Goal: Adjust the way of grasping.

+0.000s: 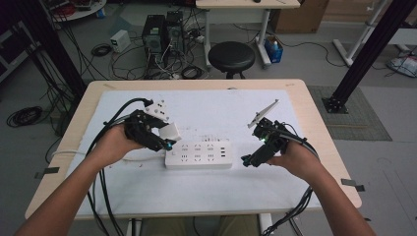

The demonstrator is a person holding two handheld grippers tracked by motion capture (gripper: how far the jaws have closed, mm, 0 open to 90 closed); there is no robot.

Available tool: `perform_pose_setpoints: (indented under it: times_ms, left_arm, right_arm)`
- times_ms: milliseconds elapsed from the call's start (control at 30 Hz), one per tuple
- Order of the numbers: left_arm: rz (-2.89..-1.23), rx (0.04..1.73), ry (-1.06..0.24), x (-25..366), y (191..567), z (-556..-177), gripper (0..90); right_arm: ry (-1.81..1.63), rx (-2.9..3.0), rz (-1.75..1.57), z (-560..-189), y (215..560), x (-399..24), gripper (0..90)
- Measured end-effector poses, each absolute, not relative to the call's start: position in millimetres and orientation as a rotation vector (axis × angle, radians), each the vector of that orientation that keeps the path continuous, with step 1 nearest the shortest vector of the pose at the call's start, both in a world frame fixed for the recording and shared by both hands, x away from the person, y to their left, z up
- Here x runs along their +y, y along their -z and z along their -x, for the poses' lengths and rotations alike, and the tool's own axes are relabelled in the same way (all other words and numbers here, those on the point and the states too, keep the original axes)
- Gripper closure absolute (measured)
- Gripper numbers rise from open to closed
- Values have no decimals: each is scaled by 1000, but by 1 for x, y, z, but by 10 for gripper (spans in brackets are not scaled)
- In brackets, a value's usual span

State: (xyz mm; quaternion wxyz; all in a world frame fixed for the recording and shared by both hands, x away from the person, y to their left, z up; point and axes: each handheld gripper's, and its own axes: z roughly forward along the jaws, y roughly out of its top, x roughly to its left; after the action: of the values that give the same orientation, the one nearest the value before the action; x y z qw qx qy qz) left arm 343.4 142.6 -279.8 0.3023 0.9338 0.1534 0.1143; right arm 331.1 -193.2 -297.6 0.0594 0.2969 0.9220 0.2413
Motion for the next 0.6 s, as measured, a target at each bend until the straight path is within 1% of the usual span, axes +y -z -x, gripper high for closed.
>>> perform_pose_setpoints:
  times_ms: [133,367,600]
  left_arm:
    - [-2486,326,-285,131,284,-343,425]
    - [-2495,208,-300,109,282,-339,425]
    - [-2518,109,-282,88,285,-334,425]
  right_arm:
    - [-903,2762,-983,-330,296,-195,11]
    - [-1264,2707,-1148,-333,294,-200,11]
    - [-1403,2712,-1216,-333,297,-191,10]
